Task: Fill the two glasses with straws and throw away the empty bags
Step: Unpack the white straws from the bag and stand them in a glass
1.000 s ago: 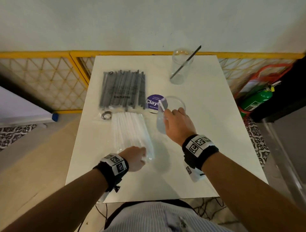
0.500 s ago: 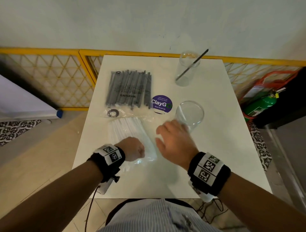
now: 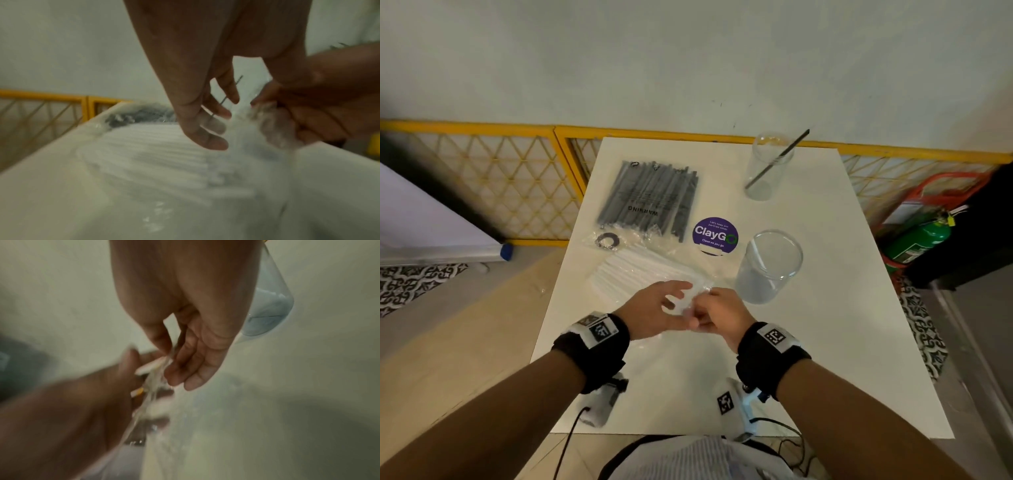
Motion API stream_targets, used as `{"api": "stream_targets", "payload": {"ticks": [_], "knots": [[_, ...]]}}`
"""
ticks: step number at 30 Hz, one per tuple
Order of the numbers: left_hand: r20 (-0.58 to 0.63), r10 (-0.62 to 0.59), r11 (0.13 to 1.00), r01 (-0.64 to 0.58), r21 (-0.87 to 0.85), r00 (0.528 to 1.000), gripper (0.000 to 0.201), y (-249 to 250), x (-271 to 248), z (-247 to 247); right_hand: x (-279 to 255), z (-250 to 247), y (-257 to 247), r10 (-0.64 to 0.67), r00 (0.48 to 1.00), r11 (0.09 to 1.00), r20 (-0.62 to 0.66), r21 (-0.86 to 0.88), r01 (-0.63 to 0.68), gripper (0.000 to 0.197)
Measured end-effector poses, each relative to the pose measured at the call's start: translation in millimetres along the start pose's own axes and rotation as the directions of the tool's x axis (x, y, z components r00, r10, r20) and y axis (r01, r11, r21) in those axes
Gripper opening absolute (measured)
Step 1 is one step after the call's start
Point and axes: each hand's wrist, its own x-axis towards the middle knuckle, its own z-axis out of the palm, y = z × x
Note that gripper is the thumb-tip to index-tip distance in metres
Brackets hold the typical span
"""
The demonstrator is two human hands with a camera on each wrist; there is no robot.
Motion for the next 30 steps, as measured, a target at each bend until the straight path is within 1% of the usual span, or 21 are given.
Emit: {"api": "stream_targets", "payload": {"ticks": [1, 3, 4, 5, 6, 8, 10, 12, 13, 14, 16, 19, 21, 22, 23, 24, 26, 27, 28, 29, 30], "knots": [[0.025, -0.002, 0.991, -0.002, 0.13, 1.0, 0.052, 0, -4, -2, -1, -1, -5, 0.013, 1.0, 0.994, -0.018, 0.11, -0.011, 0.01], [0.004, 0.043, 0.959, -0.042, 0.28, 0.999, 0.034, 5, -9, -6, -3, -2, -18, 0.021, 1.0, 0.961, -0.022, 0.275, -0.014, 0.01], [-0.022, 0.079, 0.959, -0.07, 0.276, 0.997, 0.025, 10, -13, -8, -4, -3, -24, 0.013, 1.0, 0.948, -0.024, 0.318, -0.005, 0.01], [-0.055, 0.105, 0.969, -0.089, 0.23, 0.993, 0.023, 15, -15, -13, -6, -3, -29, -0.007, 0.999, 0.942, -0.039, 0.335, 0.02, 0.009], [-0.092, 0.127, 0.981, -0.111, 0.156, 0.988, 0.023, 22, -17, -19, -7, -3, -34, -0.045, 0.996, 0.947, -0.076, 0.314, 0.067, 0.01], [-0.169, 0.16, 0.987, -0.157, 0.031, 0.972, 0.016, 38, -23, -35, -8, -2, -43, -0.163, 0.97, 0.963, -0.179, 0.186, 0.196, 0.025], [-0.269, 0.227, 0.974, -0.221, 0.055, 0.936, 0.006, 56, -27, -52, -16, 1, -55, -0.277, 0.936, 0.947, -0.217, 0.105, 0.305, 0.036], [-0.396, 0.298, 0.954, -0.258, 0.151, 0.869, 0.011, 72, -29, -62, -26, 6, -69, -0.317, 0.932, 0.936, -0.174, 0.098, 0.337, 0.042], [-0.438, 0.309, 0.951, -0.264, 0.163, 0.844, 0.015, 78, -29, -65, -32, 9, -77, -0.328, 0.935, 0.936, -0.134, 0.087, 0.341, 0.043], [-0.456, 0.314, 0.949, -0.267, 0.166, 0.833, 0.018, 85, -30, -67, -38, 12, -83, -0.352, 0.931, 0.931, -0.098, 0.063, 0.359, 0.04], [-0.447, 0.333, 0.942, -0.274, 0.193, 0.83, 0.021, 92, -29, -66, -45, 19, -94, -0.414, 0.907, 0.908, -0.077, 0.034, 0.417, 0.03], [-0.408, 0.362, 0.93, -0.295, 0.218, 0.839, 0.02, 95, -32, -76, -47, 22, -104, -0.502, 0.852, 0.859, -0.149, 0.023, 0.511, 0.024], [-0.372, 0.354, 0.933, -0.3, 0.196, 0.858, 0.029, 97, -37, -86, -44, 18, -107, -0.587, 0.775, 0.808, -0.236, -0.113, 0.578, 0.019], [-0.363, 0.338, 0.941, -0.306, 0.143, 0.869, 0.03, 99, -41, -91, -43, 15, -108, -0.631, 0.733, 0.776, -0.253, -0.197, 0.6, 0.022], [-0.355, 0.32, 0.946, -0.319, 0.064, 0.878, 0.03, 101, -46, -94, -42, 11, -107, -0.663, 0.707, 0.748, -0.246, -0.261, 0.611, 0.033], [-0.343, 0.313, 0.942, -0.336, -0.009, 0.886, 0.028, 104, -50, -98, -41, 7, -107, -0.675, 0.704, 0.734, -0.221, -0.298, 0.611, 0.049], [-0.296, 0.328, 0.932, -0.358, -0.055, 0.897, 0.023, 108, -56, -104, -38, 0, -108, -0.636, 0.756, 0.76, -0.151, -0.294, 0.58, 0.076], [-0.266, 0.339, 0.933, -0.36, -0.032, 0.902, 0.021, 107, -56, -108, -34, -4, -107, -0.609, 0.785, 0.778, -0.113, -0.279, 0.563, 0.079], [-0.243, 0.348, 0.933, -0.359, 0.002, 0.905, 0.019, 106, -57, -111, -31, -8, -108, -0.593, 0.801, 0.786, -0.081, -0.274, 0.554, 0.073], [-0.24, 0.351, 0.935, -0.355, 0.03, 0.905, 0.016, 103, -56, -114, -29, -11, -108, -0.593, 0.802, 0.782, -0.068, -0.286, 0.554, 0.06], [-0.258, 0.34, 0.939, -0.34, 0.045, 0.904, 0.016, 101, -55, -117, -28, -13, -108, -0.612, 0.786, 0.766, -0.084, -0.313, 0.562, 0.043]]}}
